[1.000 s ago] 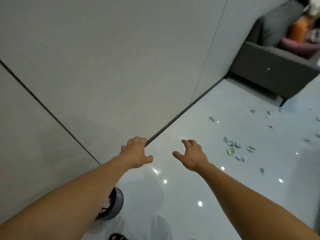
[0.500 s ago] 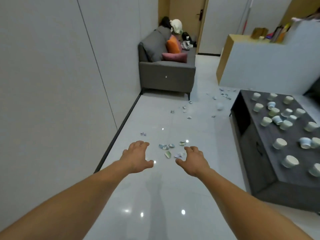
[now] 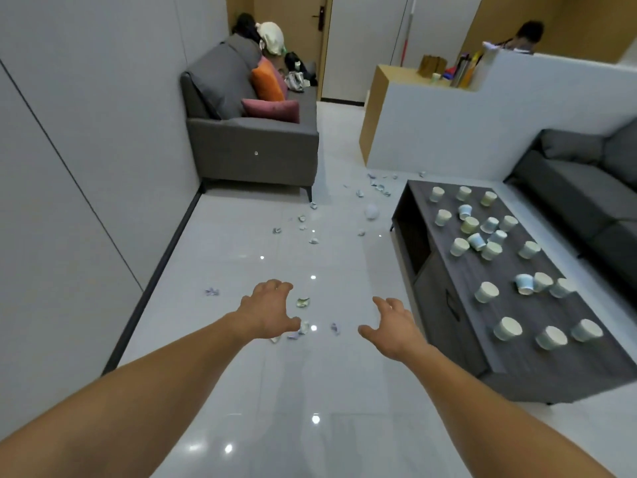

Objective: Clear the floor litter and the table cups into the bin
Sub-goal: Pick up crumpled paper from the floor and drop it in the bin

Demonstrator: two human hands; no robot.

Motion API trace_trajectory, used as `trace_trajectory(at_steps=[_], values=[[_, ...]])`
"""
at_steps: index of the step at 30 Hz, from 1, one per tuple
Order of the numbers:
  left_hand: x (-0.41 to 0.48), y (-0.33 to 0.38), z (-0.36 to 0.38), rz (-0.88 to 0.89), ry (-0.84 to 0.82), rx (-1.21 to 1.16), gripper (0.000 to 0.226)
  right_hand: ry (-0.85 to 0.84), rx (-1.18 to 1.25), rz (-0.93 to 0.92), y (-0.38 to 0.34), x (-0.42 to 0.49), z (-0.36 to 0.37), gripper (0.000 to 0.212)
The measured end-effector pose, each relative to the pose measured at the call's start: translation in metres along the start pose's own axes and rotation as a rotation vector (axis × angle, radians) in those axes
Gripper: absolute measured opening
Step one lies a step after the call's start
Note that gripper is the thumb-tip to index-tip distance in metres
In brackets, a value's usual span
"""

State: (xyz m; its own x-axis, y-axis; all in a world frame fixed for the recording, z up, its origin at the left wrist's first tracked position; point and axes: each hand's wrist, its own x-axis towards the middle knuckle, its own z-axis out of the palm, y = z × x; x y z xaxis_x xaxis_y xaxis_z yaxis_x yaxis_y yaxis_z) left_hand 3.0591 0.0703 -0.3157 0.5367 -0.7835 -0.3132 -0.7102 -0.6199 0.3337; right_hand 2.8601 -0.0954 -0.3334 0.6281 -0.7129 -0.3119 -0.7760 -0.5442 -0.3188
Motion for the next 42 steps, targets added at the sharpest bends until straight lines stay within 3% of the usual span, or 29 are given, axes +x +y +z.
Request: trace_trajectory(at_steps=[9,20,33,42], values=[[0.130,0.048,-0.012,0.055,-0.079,0.006,0.082,-0.076,0.015,0.019,0.032,0.115,-0.024,0.078],[0.232,0.060,-0.016,-0.195,-0.105,-0.084,0.082,-0.246,-0.082,-0.139,0.045,0.283,-0.064,0.077],[0.369,-0.011,-0.001,-0.370,-0.186,-0.303,0.078,-0.472,-0.230,-0.223,0.004,0.428,-0.021,0.076],[0.446,-0.047,0.126,-0.602,-0.246,-0.478,0.078,-0.680,-0.322,-0.294,0.036,0.558,0.111,0.067]])
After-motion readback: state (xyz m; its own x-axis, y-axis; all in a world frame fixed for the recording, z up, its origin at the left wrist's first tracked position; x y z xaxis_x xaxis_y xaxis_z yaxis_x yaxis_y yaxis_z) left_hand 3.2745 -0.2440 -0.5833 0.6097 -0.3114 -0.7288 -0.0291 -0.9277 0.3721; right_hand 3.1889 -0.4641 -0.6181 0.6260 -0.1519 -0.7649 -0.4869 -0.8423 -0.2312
